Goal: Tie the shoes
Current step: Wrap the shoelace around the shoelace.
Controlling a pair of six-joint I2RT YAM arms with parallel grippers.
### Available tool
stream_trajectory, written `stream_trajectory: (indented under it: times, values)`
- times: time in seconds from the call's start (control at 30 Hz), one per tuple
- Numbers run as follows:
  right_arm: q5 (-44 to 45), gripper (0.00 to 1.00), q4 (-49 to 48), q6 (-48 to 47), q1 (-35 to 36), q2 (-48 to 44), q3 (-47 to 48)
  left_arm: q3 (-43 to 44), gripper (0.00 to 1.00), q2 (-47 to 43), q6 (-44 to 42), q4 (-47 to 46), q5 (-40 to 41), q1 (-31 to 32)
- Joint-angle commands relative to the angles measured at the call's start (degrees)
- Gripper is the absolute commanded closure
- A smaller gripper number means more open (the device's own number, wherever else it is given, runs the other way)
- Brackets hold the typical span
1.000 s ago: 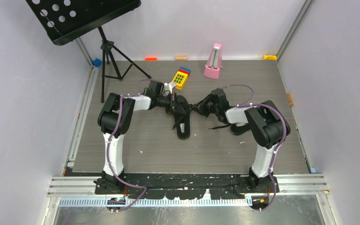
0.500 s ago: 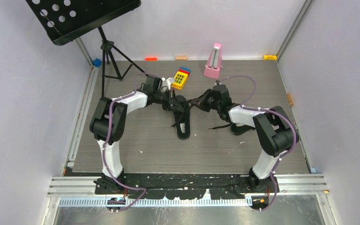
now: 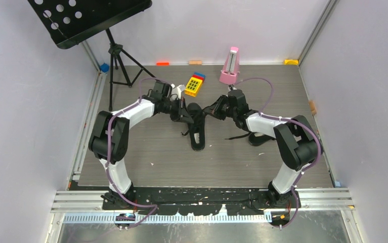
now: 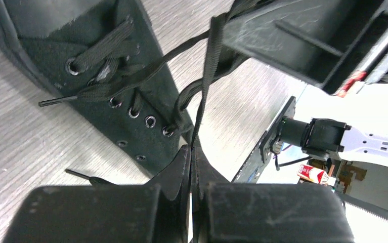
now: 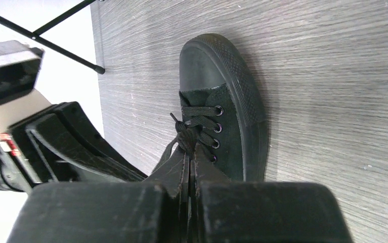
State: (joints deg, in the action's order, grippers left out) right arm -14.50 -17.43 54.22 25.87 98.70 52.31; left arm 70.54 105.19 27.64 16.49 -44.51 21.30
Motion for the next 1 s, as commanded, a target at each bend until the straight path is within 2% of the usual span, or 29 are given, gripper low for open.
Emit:
stream_trajectory:
  times: [0.0, 0.4, 0.73, 0.97]
  values:
    - [-1.7, 1.0, -0.5, -3.3, 0.5, -0.6, 3.3, -1.6, 1.0, -2.7, -2.6, 3.0, 0.8, -0.3]
    - [-4.6, 1.0, 2.3, -9.1, 1.6, 1.4, 6.6, -2.3, 0.65, -5.3, -2.7, 0.2, 2.8, -2.2]
    - [-5.1, 1.0, 3.5, -11.4, 1.7, 1.5, 7.0, 0.6, 0.58, -2.3, -4.8, -10.3, 5.6, -2.3]
    - [-5.8, 1.0, 3.4, -11.5, 1.7, 1.6, 7.3, 3.9, 0.54, 1.6, -6.0, -17.8, 2.1, -2.2]
